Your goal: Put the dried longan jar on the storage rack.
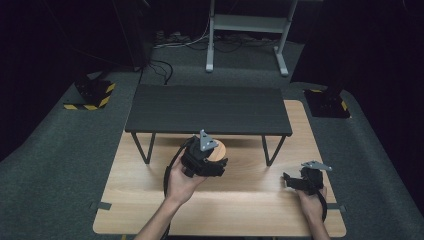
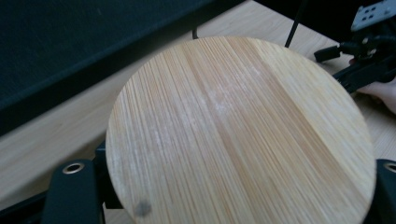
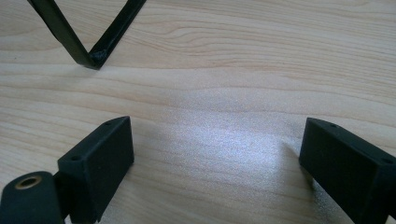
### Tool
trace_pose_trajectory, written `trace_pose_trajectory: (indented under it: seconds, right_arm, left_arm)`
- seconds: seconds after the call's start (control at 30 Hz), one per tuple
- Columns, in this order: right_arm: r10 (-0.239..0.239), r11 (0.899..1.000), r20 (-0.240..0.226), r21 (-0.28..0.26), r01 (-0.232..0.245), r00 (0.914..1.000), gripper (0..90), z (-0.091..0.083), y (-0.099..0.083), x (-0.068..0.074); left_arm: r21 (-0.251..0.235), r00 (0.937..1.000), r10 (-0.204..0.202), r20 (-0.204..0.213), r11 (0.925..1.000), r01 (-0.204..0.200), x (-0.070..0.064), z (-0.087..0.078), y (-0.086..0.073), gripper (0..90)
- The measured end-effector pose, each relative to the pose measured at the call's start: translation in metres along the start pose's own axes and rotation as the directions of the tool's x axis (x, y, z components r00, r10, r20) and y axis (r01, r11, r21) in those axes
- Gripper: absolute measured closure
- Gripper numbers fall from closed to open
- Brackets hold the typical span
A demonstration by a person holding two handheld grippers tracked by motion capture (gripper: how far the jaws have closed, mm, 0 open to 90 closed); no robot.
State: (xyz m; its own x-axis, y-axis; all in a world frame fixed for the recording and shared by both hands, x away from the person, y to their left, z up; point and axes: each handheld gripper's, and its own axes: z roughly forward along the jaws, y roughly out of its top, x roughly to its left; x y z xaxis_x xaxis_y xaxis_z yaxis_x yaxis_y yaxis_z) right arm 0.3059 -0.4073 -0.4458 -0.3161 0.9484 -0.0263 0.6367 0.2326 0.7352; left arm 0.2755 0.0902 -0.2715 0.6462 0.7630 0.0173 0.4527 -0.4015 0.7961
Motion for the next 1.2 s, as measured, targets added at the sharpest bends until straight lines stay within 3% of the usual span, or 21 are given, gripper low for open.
trace_pose_trajectory:
  seconds: [0.27,0.47,0.57,0.7,0.83,1.03,1.2]
  right_arm:
    - [0.001,1.000,-0.001,0.000,-0.001,1.0000,9.5,0.000,0.000,0.000]
    - [0.001,1.000,-0.001,0.000,-0.001,1.0000,9.5,0.000,0.000,0.000]
    - [0.001,1.000,-0.001,-0.001,-0.001,1.0000,9.5,0.000,0.000,0.000]
    - [0.000,1.000,-0.001,-0.001,0.000,1.0000,9.5,0.000,0.000,0.000]
    - [0.001,1.000,-0.001,0.000,-0.001,1.0000,9.5,0.000,0.000,0.000]
    - [0.002,1.000,-0.001,-0.001,-0.002,1.0000,9.5,0.000,0.000,0.000]
    - [-0.002,1.000,-0.002,0.000,0.002,1.0000,9.5,0.000,0.000,0.000]
  left_arm:
    - [-0.032,0.9991,-0.012,0.040,0.9994,0.013,0.015,-0.013,0.026,25.3]
    - [-0.046,0.9994,-0.009,0.033,0.9989,0.011,0.021,-0.015,0.044,25.4]
    - [-0.044,0.9997,-0.016,0.017,0.9989,0.017,0.026,-0.012,0.056,25.4]
    - [-0.025,0.9991,-0.018,-0.038,0.9995,0.017,0.031,-0.002,0.074,25.4]
    - [-0.015,0.9972,-0.047,-0.058,0.9988,0.047,0.040,0.009,0.081,25.4]
    - [-0.008,0.9948,-0.085,-0.057,0.9964,0.085,0.051,0.023,0.085,25.3]
    - [0.008,0.9931,-0.079,-0.087,0.9968,0.080,0.050,0.031,0.088,25.4]
